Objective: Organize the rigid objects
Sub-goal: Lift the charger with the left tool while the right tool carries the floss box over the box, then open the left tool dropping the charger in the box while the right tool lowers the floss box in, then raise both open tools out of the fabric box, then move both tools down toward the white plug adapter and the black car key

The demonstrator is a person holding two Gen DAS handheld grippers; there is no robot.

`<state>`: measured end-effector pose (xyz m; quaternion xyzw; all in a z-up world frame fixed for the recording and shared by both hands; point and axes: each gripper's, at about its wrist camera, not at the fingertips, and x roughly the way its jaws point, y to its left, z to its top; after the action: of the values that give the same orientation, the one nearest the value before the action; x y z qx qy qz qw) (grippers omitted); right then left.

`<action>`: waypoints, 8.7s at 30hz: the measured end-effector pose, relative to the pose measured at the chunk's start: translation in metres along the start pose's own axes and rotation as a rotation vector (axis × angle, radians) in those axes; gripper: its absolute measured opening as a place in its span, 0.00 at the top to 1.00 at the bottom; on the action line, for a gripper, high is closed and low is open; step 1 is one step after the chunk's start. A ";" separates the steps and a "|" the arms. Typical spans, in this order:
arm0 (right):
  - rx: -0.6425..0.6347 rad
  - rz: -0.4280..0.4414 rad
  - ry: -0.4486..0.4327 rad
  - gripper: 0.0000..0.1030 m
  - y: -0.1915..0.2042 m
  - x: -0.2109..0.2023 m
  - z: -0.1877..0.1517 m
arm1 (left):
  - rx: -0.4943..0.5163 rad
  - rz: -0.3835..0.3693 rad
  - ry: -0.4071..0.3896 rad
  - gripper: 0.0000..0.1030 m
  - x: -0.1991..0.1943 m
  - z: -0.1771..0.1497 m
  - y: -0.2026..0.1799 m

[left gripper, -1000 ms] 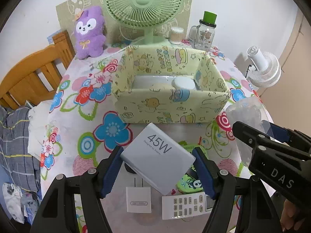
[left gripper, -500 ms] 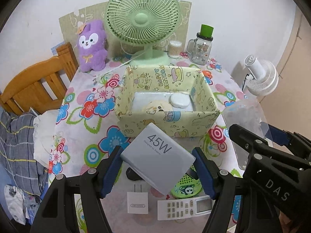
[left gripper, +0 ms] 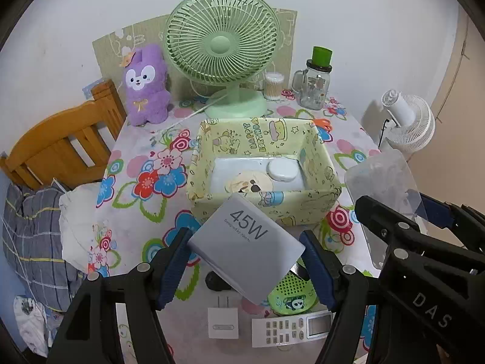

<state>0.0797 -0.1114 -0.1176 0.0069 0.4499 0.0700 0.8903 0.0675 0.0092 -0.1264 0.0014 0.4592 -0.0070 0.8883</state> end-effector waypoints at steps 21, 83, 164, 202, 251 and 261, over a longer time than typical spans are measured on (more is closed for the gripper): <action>-0.009 -0.020 0.008 0.38 -0.008 0.023 0.033 | 0.016 -0.020 0.012 0.28 0.026 0.032 -0.003; -0.091 0.071 0.130 0.40 -0.007 0.161 0.109 | -0.010 0.026 0.151 0.28 0.175 0.102 0.006; 0.051 0.052 0.107 0.14 0.000 0.064 0.041 | 0.080 0.018 0.071 0.07 0.058 0.043 -0.002; -0.030 0.066 0.047 0.11 0.017 0.009 0.001 | 0.048 -0.013 0.023 0.01 0.009 -0.003 0.009; -0.155 0.129 0.124 0.11 0.034 0.090 -0.087 | -0.077 0.000 0.162 0.05 0.080 -0.104 0.050; -0.164 0.130 0.167 0.11 0.040 0.104 -0.097 | -0.054 -0.017 0.207 0.18 0.093 -0.113 0.048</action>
<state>0.0579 -0.0631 -0.2560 -0.0427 0.5137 0.1646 0.8409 0.0302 0.0572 -0.2677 -0.0260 0.5484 -0.0020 0.8358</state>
